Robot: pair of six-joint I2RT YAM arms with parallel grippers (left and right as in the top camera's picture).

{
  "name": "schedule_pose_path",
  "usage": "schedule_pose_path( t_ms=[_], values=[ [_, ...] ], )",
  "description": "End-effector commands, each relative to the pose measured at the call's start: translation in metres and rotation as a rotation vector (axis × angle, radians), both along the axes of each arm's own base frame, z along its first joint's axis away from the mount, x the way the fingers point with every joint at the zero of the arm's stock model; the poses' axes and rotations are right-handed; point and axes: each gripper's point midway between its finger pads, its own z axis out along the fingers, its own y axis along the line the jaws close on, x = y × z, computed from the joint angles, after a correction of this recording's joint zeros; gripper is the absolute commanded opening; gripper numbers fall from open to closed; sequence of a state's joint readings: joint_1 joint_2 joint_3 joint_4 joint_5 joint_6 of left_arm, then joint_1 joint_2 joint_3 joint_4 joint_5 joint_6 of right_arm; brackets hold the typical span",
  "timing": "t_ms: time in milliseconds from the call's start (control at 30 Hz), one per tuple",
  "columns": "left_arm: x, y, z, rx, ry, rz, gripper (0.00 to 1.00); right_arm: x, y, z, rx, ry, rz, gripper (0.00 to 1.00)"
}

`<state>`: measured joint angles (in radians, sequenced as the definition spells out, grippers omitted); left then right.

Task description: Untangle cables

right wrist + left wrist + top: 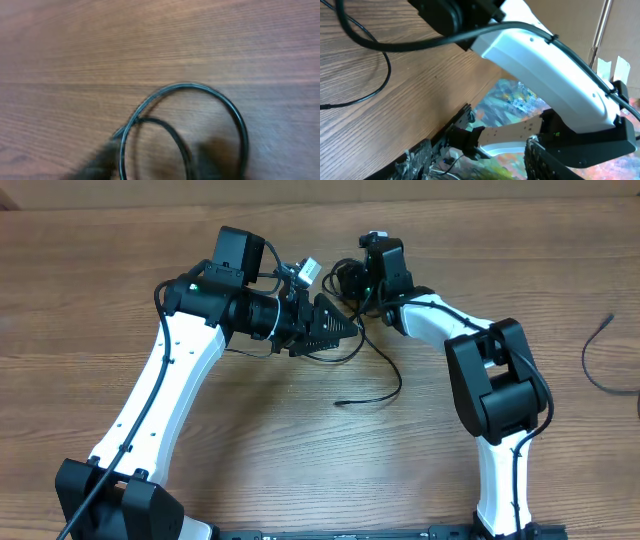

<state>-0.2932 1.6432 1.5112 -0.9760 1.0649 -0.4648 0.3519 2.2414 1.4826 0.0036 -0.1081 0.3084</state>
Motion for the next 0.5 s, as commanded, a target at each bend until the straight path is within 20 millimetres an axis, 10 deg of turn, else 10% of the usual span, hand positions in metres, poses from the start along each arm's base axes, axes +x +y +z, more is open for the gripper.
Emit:
schedule_pose_path(
  t_ms=[0, 367, 467],
  values=[
    [-0.003, 0.003, 0.008, -0.009, -0.037, -0.003, 0.59, 0.006, 0.001, 0.052, -0.002, -0.091, 0.031, 0.95],
    [-0.003, 0.002, 0.008, -0.009, -0.037, -0.003, 0.6, -0.017, -0.006, 0.023, -0.048, 0.055, 0.037, 0.86],
    [-0.003, 0.002, 0.009, -0.011, -0.032, -0.002, 0.61, -0.021, -0.01, 0.017, -0.064, 0.08, 0.031, 0.6]
  ],
)
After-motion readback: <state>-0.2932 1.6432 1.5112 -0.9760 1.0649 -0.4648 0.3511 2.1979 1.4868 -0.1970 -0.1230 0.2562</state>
